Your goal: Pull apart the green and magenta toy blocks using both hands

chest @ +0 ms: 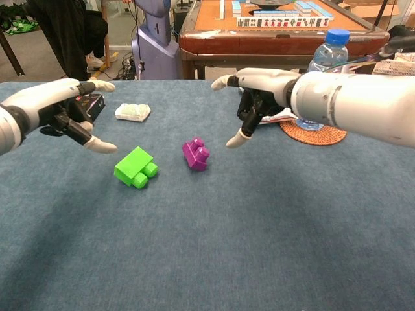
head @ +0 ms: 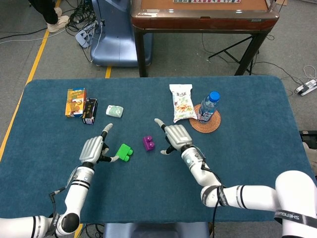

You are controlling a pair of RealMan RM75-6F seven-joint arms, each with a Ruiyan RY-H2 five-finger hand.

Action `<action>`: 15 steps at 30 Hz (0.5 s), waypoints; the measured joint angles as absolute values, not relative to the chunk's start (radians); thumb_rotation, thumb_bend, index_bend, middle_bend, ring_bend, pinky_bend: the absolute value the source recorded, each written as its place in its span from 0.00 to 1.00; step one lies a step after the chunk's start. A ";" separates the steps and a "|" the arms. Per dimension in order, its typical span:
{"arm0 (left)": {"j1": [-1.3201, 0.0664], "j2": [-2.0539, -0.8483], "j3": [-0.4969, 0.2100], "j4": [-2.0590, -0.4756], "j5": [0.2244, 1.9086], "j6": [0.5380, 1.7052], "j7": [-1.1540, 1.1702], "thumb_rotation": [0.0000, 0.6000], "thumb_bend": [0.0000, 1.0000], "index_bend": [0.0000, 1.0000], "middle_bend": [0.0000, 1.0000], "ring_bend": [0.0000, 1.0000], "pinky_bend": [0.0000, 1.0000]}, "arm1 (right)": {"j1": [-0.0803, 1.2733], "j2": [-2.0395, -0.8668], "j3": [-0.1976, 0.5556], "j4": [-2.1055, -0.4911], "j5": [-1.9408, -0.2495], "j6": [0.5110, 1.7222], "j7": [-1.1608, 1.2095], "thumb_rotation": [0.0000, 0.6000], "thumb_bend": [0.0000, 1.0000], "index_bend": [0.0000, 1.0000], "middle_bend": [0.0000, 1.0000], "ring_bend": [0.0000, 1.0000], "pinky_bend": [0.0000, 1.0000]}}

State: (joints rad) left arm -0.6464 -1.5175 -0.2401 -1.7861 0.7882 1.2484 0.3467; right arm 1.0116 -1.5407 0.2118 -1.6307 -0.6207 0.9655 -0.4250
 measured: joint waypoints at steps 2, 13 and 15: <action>-0.621 -1.493 -0.226 -1.785 0.819 1.271 0.336 1.00 0.00 0.04 0.73 0.71 0.98 | 0.996 -1.500 0.188 -1.669 -0.646 0.992 -0.451 1.00 0.00 0.17 0.56 0.57 0.65; -0.470 -1.328 -0.158 -1.735 0.962 1.349 0.200 1.00 0.00 0.22 0.32 0.29 0.51 | 0.841 -1.232 0.023 -1.858 -0.884 1.201 -0.580 1.00 0.00 0.22 0.34 0.32 0.40; -0.444 -1.290 -0.154 -1.718 0.984 1.356 0.160 1.00 0.00 0.24 0.29 0.25 0.44 | 0.802 -1.187 -0.002 -1.879 -0.934 1.226 -0.575 1.00 0.00 0.22 0.34 0.32 0.38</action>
State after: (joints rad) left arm -0.4435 -1.2899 -0.1543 -1.7183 0.9836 1.3562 0.1595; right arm 0.8025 -1.1871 -0.0022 -1.8792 -0.9337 1.2263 -0.5752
